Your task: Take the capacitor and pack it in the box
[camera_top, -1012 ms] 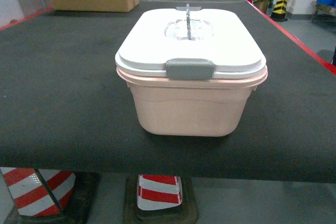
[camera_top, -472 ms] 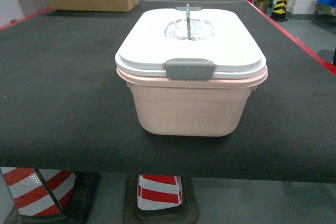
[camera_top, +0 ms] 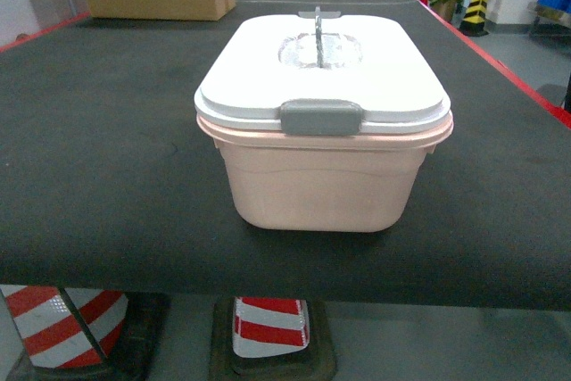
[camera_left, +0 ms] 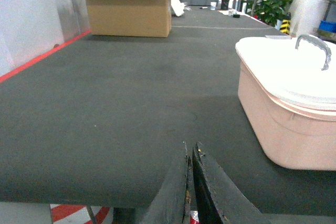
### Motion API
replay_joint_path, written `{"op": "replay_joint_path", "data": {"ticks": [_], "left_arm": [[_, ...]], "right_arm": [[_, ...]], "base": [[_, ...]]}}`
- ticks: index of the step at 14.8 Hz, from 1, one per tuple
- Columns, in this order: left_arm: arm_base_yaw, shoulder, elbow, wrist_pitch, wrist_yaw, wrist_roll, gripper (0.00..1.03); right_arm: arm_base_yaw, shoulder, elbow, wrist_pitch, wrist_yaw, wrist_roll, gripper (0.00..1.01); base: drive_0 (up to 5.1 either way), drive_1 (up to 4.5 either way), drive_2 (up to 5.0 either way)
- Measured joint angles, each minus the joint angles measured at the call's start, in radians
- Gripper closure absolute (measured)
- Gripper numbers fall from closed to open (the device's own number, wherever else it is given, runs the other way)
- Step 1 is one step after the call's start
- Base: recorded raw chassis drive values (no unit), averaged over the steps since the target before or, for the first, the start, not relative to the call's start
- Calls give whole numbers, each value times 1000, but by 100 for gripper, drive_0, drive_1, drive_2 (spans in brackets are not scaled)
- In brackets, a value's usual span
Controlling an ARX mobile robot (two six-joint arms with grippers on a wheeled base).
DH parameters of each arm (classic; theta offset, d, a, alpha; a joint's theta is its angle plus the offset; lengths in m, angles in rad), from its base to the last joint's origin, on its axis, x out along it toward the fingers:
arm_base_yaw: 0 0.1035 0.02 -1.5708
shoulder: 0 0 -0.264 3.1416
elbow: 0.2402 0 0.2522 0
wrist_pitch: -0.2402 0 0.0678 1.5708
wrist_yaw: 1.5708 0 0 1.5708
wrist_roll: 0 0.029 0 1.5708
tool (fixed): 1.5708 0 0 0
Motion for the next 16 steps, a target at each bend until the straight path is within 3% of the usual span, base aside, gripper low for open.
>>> {"op": "replay_joint_path", "data": {"ticks": [6,8,12,14,16], "left_arm": [[0,-152,0,-156,0,0,101],[0,-311,1,-351,-1,0,101],[0,-321,1,-336,0,-2,98],[0,-321,1,-342,0,-2,66],[0,-321,1,-342,0,-2,43]], "right_arm": [[0,0,0,0,0,0,3],[0,0,0,0,0,0,3],[0,0,0,-1,0,0,3],[0,0,0,0,0,0,3],[0,0,0,0,0,0,3]], "base": [[0,0,0],[0,0,0],[0,0,0],[0,0,0],[0,0,0]]}}
